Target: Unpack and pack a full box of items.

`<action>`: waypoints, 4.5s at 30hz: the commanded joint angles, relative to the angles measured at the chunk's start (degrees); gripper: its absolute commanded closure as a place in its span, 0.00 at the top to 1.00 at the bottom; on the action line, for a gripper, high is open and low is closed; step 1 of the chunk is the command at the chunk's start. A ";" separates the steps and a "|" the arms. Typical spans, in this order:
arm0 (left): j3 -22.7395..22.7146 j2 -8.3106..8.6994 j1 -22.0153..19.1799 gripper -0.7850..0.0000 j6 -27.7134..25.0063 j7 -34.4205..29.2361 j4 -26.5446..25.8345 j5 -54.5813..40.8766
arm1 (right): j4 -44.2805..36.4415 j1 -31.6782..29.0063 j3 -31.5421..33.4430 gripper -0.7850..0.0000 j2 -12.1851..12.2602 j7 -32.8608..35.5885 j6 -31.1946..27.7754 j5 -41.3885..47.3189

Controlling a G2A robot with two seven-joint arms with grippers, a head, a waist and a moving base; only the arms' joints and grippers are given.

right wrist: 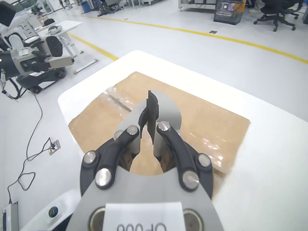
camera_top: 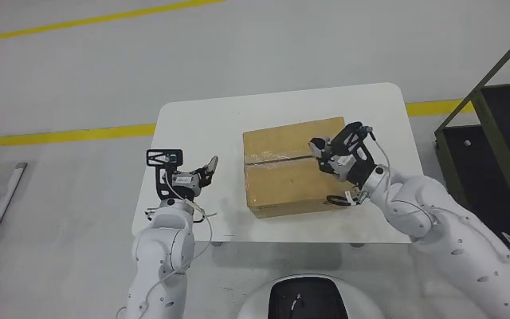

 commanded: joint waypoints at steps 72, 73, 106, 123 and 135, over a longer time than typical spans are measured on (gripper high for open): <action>-2.45 0.31 2.37 1.00 -0.45 0.08 -2.20 -0.46 | 21.94 15.03 -16.76 0.00 -11.46 -2.95 3.62 -1.41; -2.45 0.31 2.37 1.00 -0.45 0.08 -2.20 -0.46 | 22.01 14.36 -16.14 0.00 -11.25 -3.23 3.53 -2.26; 1.26 0.25 5.20 1.00 -5.21 3.90 -5.31 -6.38 | -1.67 -15.14 33.40 0.00 -2.58 -0.92 3.53 -2.36; 3.22 0.03 8.87 1.00 6.14 10.97 -11.29 5.16 | -16.44 -37.20 43.60 0.00 -2.58 -3.41 0.99 -6.45; 3.79 -0.03 9.45 1.00 7.12 10.54 -11.62 6.17 | -16.66 -39.59 43.73 0.36 -2.74 -5.79 0.49 -8.04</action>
